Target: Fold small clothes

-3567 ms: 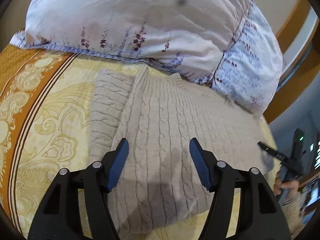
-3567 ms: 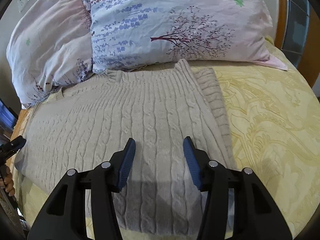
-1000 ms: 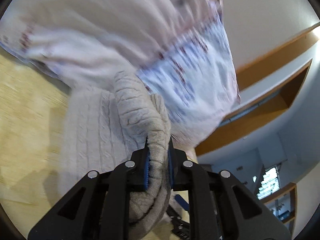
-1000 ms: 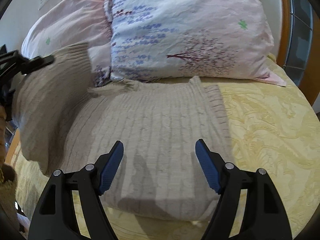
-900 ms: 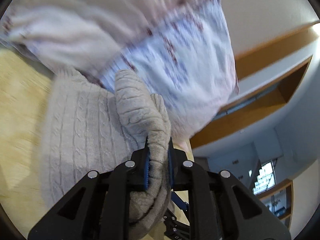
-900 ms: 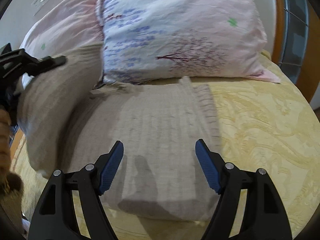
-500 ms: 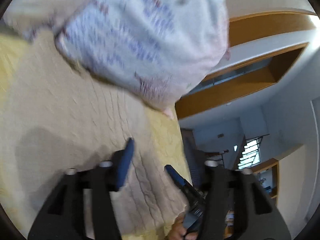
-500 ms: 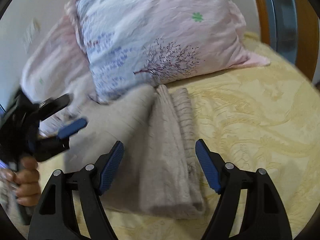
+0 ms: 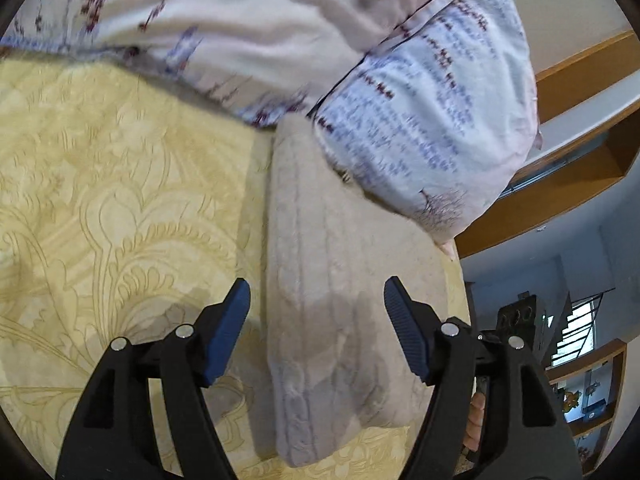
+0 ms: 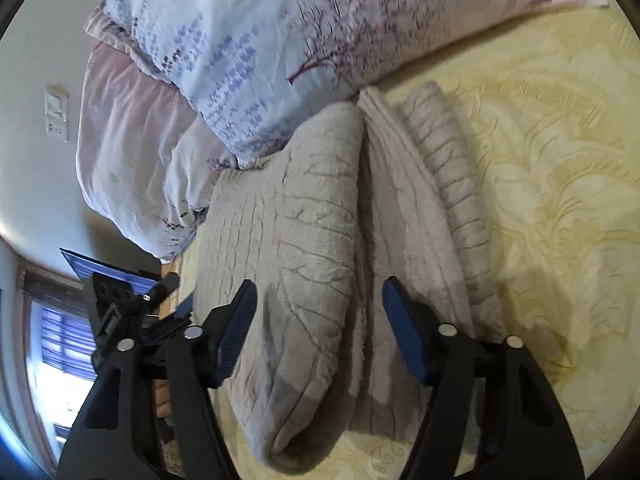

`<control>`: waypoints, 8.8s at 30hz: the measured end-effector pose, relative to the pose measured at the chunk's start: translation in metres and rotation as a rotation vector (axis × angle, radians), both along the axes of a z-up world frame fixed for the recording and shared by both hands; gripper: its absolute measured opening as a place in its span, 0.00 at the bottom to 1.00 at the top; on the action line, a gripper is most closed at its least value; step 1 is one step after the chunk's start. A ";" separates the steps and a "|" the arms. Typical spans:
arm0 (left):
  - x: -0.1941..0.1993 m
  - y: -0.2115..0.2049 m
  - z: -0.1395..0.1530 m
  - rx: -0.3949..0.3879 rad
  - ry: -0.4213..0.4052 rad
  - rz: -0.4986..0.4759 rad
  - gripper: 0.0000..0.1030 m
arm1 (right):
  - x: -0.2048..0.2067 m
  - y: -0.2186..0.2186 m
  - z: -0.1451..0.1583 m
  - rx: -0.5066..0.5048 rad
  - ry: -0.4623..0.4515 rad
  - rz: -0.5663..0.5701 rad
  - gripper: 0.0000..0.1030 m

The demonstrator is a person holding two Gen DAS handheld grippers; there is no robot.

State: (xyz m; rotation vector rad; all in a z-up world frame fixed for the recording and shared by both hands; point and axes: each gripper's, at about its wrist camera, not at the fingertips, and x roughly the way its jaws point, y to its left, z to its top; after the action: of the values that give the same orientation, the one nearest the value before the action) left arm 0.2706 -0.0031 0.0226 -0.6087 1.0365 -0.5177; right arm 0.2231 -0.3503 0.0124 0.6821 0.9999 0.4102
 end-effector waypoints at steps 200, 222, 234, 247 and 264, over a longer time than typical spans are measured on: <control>-0.028 -0.106 0.006 0.279 -0.131 -0.191 0.83 | -0.011 -0.060 0.002 -0.142 -0.071 -0.173 0.80; -0.006 -0.073 -0.015 -0.086 0.009 -0.127 0.41 | -0.017 -0.039 0.000 0.003 -0.131 -0.026 0.32; -0.040 0.013 0.032 -0.039 -0.133 -0.083 0.37 | -0.029 0.069 0.043 -0.173 -0.343 0.119 0.28; -0.042 0.103 -0.012 -0.048 0.000 0.089 0.51 | -0.012 0.108 0.008 -0.218 -0.224 0.137 0.47; -0.107 0.060 0.038 0.269 -0.335 -0.025 0.66 | -0.014 0.097 0.008 -0.193 -0.261 0.082 0.14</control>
State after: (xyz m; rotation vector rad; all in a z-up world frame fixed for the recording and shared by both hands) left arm 0.1634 0.0573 0.0605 -0.2586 0.7781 -0.4733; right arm 0.2095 -0.2529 0.0205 0.4027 0.8083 0.4550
